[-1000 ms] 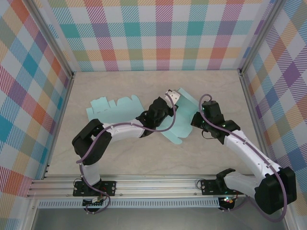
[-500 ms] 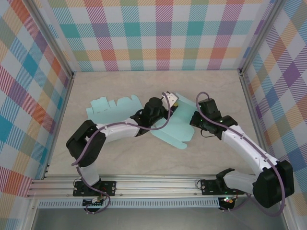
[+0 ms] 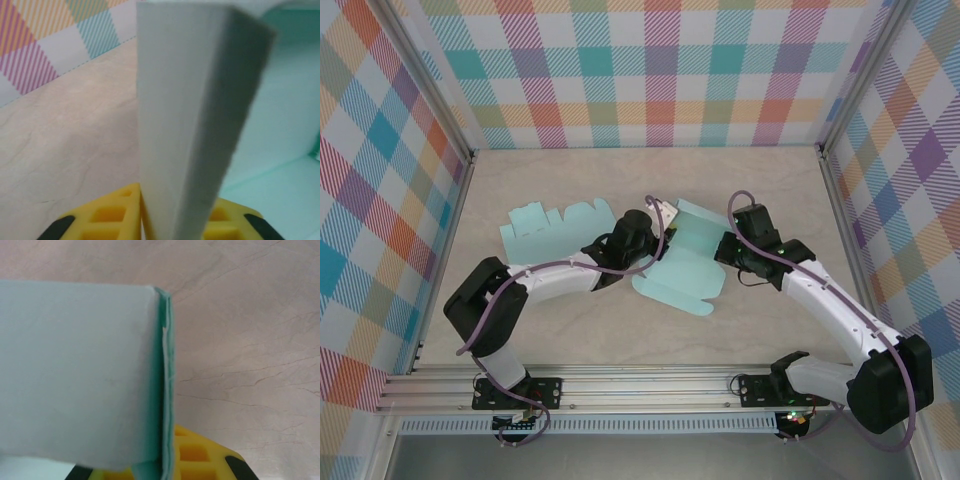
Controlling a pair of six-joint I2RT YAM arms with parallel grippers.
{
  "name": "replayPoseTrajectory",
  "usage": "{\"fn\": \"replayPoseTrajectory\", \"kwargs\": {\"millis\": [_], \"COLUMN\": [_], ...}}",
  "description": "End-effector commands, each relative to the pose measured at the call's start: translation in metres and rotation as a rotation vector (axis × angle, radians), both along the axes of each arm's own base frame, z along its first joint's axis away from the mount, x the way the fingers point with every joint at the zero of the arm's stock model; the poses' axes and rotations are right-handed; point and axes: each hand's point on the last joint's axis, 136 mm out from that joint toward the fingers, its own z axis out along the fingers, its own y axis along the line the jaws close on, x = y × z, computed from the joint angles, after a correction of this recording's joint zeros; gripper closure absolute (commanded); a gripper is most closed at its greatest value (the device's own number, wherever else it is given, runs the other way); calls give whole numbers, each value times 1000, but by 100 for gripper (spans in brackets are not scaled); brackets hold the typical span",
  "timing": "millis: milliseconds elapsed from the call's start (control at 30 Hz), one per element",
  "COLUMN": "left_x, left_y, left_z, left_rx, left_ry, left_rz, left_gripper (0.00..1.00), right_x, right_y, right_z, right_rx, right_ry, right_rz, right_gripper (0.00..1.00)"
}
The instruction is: Fold the paper box
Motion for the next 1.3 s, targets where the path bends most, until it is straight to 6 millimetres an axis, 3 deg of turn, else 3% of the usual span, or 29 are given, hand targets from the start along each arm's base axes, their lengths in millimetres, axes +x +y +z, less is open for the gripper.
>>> {"fn": "replayPoseTrajectory", "kwargs": {"millis": [0, 167, 233, 267, 333, 433, 500, 567, 800, 1033, 1200, 1267], "left_x": [12, 24, 21, 19, 10, -1, -10, -16, -17, -12, 2, 7], "left_y": [13, 31, 25, 19, 8, 3, 3, 9, 34, 23, 21, 21], "left_z": [7, 7, 8, 9, 16, 26, 35, 41, 30, 10, 3, 1], "left_rx": [-87, -179, -222, -236, -260, -299, -325, -337, -205, -106, -67, -51], "left_ry": [19, 50, 81, 95, 126, 174, 195, 208, 179, 174, 146, 139], "left_rz": [141, 333, 316, 285, 214, 166, 140, 143, 221, 183, 236, 267], "left_gripper": [83, 94, 92, 87, 66, 43, 33, 31, 32, 37, 54, 65], "right_x": [7, 7, 8, 8, 9, 11, 12, 14, 15, 10, 5, 2], "right_y": [8, 9, 10, 9, 5, 0, -1, 1, 12, 17, 20, 20], "right_z": [16, 6, 1, -1, -4, -7, -9, -12, -14, -14, -19, -22], "right_rx": [29, 8, -3, -11, -40, -81, -98, -104, -87, -66, -65, -75], "right_ry": [-35, -7, 7, 12, 23, 40, 51, 67, 106, 131, 173, 197], "right_rz": [9, 7, 6, 3, -3, -10, -8, 0, 47, 77, 99, 107], "right_gripper": [100, 100, 100, 100, 100, 100, 100, 100, 100, 100, 100, 100]}}
